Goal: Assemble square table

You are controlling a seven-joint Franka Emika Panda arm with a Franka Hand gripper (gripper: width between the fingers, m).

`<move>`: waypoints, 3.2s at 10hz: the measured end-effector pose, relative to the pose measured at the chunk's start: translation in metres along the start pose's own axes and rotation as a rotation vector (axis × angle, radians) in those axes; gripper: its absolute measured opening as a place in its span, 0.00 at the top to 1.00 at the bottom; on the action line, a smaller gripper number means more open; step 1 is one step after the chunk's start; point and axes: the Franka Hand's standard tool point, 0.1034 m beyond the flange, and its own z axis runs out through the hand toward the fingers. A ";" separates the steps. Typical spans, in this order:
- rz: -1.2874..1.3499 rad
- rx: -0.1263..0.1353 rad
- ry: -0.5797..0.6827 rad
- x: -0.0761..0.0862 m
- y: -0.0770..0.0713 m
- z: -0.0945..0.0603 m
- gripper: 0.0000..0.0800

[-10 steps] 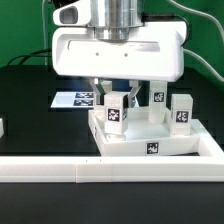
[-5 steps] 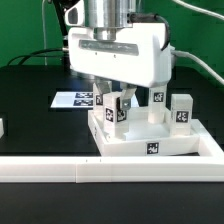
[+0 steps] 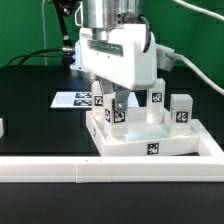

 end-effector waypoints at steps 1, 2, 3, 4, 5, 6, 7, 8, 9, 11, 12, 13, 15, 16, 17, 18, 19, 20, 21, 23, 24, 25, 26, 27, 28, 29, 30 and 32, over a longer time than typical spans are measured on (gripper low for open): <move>-0.025 0.000 0.000 0.000 0.000 0.000 0.64; -0.068 0.000 0.000 -0.001 0.000 0.000 0.52; -0.132 -0.001 0.000 -0.001 0.000 0.000 0.34; -0.243 -0.001 0.000 -0.001 0.000 0.000 0.23; -0.345 -0.001 0.000 -0.001 0.000 0.000 0.23; -0.461 -0.001 0.000 -0.001 0.000 0.000 0.20; -0.541 -0.002 0.000 -0.002 0.000 0.001 0.20; -0.663 -0.002 -0.001 -0.003 0.000 0.001 0.19; -0.735 -0.002 -0.001 -0.002 0.000 0.001 0.19; -0.832 -0.003 -0.001 -0.002 0.000 0.001 0.19; -0.873 -0.003 -0.001 -0.001 0.000 0.001 0.19; -0.944 -0.003 -0.001 -0.001 0.001 0.001 0.19; -1.082 -0.007 0.001 -0.001 0.001 0.001 0.19; -1.164 -0.008 0.002 -0.001 0.001 0.001 0.19; -1.230 -0.010 0.002 0.000 0.001 0.001 0.19; -1.306 -0.014 0.004 0.000 0.001 0.001 0.19; -1.342 -0.021 0.006 0.000 0.001 0.001 0.19; -1.409 -0.028 0.008 0.000 0.001 0.001 0.19; -1.420 -0.029 0.008 0.001 0.001 0.001 0.20; -1.413 -0.029 0.008 0.002 0.001 0.001 0.40; -1.398 -0.028 0.008 0.002 0.001 0.001 0.40; -1.386 -0.029 0.008 0.002 0.001 0.001 0.64; -1.385 -0.029 0.008 0.002 0.002 0.001 0.64; -1.319 -0.026 0.008 0.002 0.001 0.001 0.64; -1.247 -0.025 0.009 0.002 0.001 0.001 0.64; -1.203 -0.025 0.009 0.002 0.001 0.001 0.64; -1.117 -0.024 0.010 0.002 0.001 0.001 0.64; -0.918 -0.018 0.020 0.002 0.004 0.003 0.64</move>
Offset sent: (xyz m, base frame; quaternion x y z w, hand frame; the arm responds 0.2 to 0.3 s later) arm 0.0017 0.0084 -0.0003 0.0049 -0.0181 -0.2312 0.9727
